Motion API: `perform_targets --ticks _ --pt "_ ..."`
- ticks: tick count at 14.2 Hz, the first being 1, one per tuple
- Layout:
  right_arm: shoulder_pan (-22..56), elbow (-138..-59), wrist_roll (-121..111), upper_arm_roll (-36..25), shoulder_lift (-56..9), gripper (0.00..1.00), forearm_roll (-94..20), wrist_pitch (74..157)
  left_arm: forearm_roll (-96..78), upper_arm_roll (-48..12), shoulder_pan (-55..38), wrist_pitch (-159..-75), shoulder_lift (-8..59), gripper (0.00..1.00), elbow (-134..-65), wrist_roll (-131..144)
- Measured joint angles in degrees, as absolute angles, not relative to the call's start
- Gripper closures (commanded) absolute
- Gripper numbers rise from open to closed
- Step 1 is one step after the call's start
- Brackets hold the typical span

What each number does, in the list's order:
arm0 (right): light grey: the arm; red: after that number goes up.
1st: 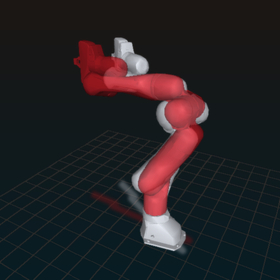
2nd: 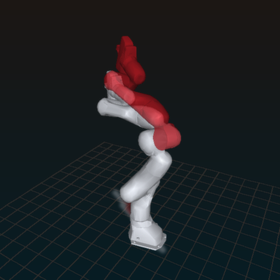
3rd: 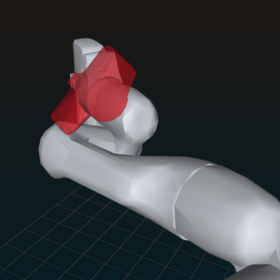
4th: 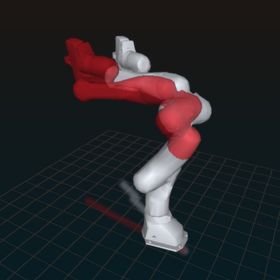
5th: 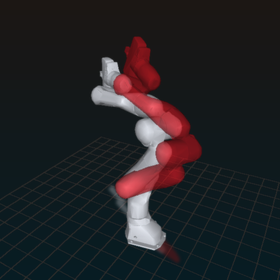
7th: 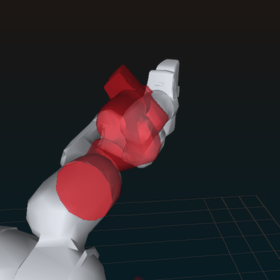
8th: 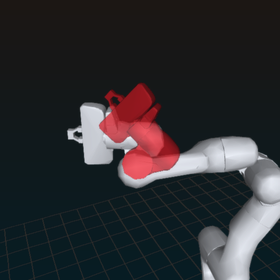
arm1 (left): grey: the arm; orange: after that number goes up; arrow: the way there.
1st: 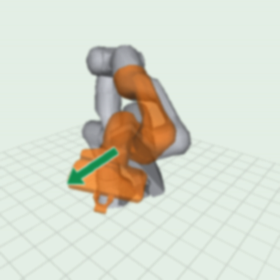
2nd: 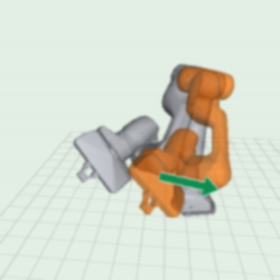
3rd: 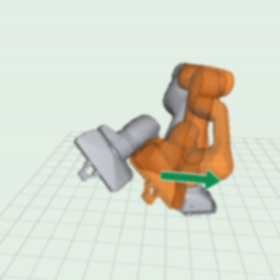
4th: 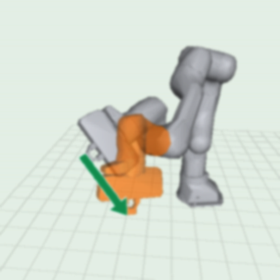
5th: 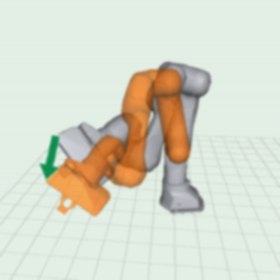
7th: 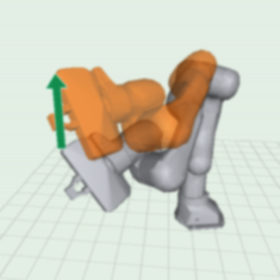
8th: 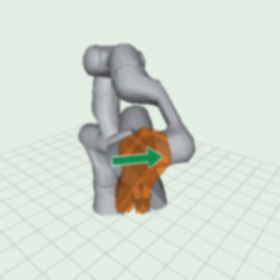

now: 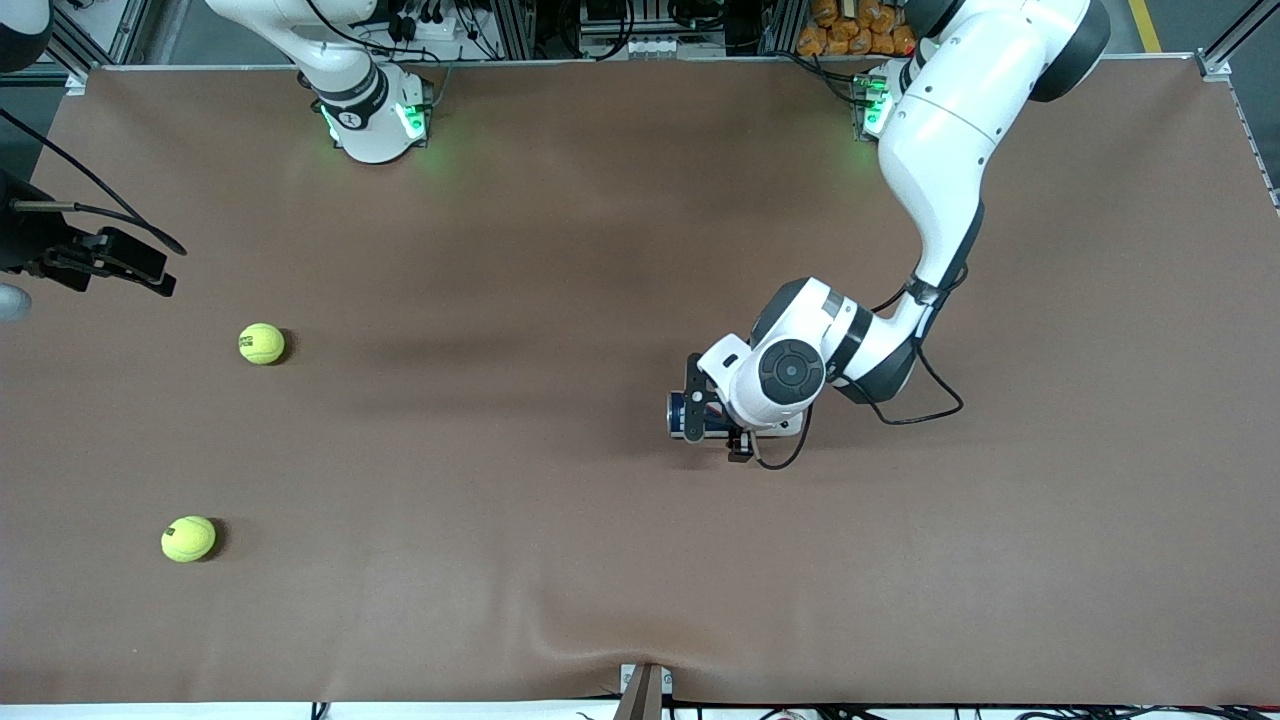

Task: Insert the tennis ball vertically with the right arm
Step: 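Grasp the can with the left gripper and tip it upright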

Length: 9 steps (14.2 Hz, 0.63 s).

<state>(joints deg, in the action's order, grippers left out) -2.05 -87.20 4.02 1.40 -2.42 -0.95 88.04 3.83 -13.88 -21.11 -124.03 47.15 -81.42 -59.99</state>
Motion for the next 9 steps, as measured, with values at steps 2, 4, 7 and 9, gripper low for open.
perform_targets --ticks 2,4,7,9 --pt "-2.1 -87.2 4.0 1.4 -2.4 0.00 -0.9 88.0 3.9 -13.9 -21.1 -124.4 47.6 0.00 -81.4 -60.0" --pt "-2.1 -87.2 4.0 1.4 -2.4 0.00 -0.9 88.0 5.6 -13.9 -21.3 -125.1 47.9 0.00 -81.5 -60.0" --pt "-2.1 -87.2 4.0 1.4 -2.4 0.00 -0.9 88.0 8.1 -13.9 -21.4 -125.5 48.5 0.00 -81.5 -59.9" --pt "-2.1 -87.2 4.0 1.4 -2.4 0.00 -0.9 88.0 8.2 -13.9 -21.5 -125.6 48.7 0.25 -81.5 -59.6"
